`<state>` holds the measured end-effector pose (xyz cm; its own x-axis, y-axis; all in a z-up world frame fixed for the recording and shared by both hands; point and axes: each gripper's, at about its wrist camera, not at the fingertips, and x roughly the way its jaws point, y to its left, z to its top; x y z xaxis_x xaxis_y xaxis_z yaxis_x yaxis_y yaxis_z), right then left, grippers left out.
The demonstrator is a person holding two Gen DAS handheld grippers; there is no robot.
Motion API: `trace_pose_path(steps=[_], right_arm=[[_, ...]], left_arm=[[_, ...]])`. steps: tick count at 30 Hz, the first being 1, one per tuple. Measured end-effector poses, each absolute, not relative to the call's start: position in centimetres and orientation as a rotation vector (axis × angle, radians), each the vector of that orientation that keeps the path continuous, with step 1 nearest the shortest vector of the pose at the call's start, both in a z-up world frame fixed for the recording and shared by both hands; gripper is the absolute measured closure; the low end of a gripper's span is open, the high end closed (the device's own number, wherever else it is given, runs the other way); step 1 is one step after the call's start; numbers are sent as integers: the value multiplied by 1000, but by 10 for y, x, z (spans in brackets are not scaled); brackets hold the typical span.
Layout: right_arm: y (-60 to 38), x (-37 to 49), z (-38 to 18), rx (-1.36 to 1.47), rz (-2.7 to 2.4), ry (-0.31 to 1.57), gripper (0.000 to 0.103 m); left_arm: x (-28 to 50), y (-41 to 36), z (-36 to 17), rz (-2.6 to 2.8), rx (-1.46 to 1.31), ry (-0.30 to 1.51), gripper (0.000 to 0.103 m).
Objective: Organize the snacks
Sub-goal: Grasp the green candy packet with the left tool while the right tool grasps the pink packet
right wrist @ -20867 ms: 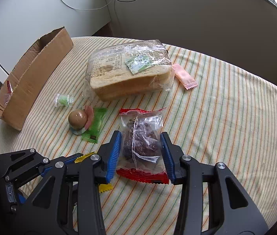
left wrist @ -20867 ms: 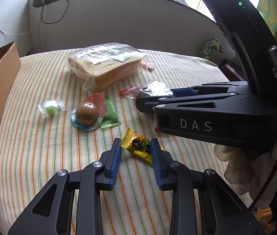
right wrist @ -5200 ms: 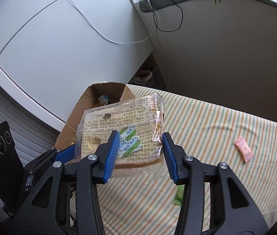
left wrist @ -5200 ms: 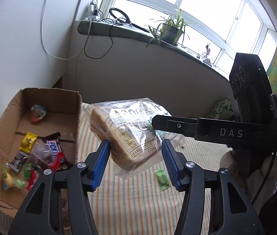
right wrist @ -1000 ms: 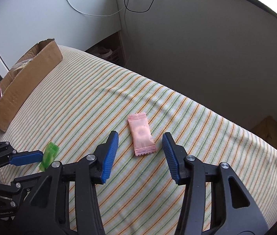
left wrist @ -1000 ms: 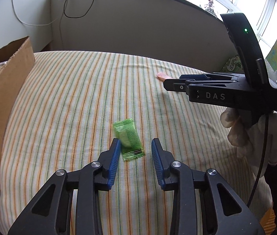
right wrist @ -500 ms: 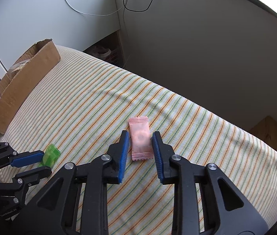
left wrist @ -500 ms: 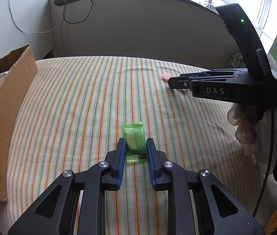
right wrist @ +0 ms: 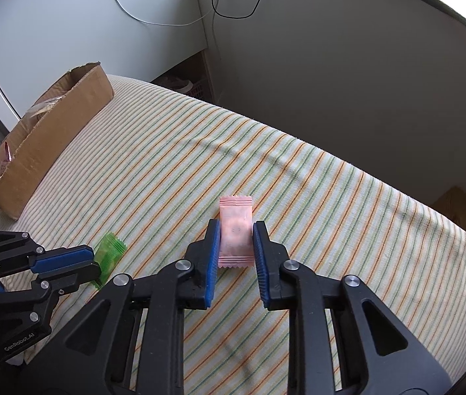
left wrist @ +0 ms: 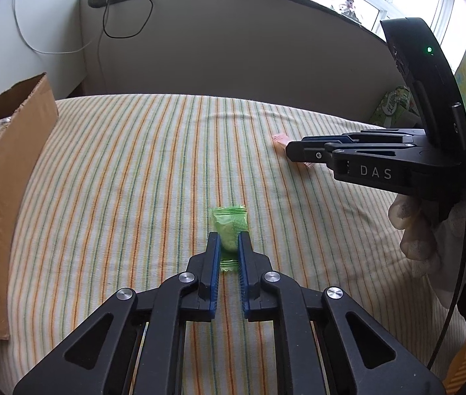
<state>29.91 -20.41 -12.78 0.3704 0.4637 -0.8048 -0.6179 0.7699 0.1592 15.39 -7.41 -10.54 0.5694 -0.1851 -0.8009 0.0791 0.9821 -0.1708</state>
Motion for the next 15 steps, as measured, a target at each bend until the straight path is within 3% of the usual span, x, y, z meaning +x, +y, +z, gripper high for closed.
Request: trace_pose_path(steps=[4, 15], right_arm=[[-205, 298, -126, -175, 694, 965, 82], [-210, 297, -128, -162, 696, 968, 82]], left_arm=[[156, -74, -105, -149, -132, 960, 84], [172, -102, -109, -135, 17, 933, 84]])
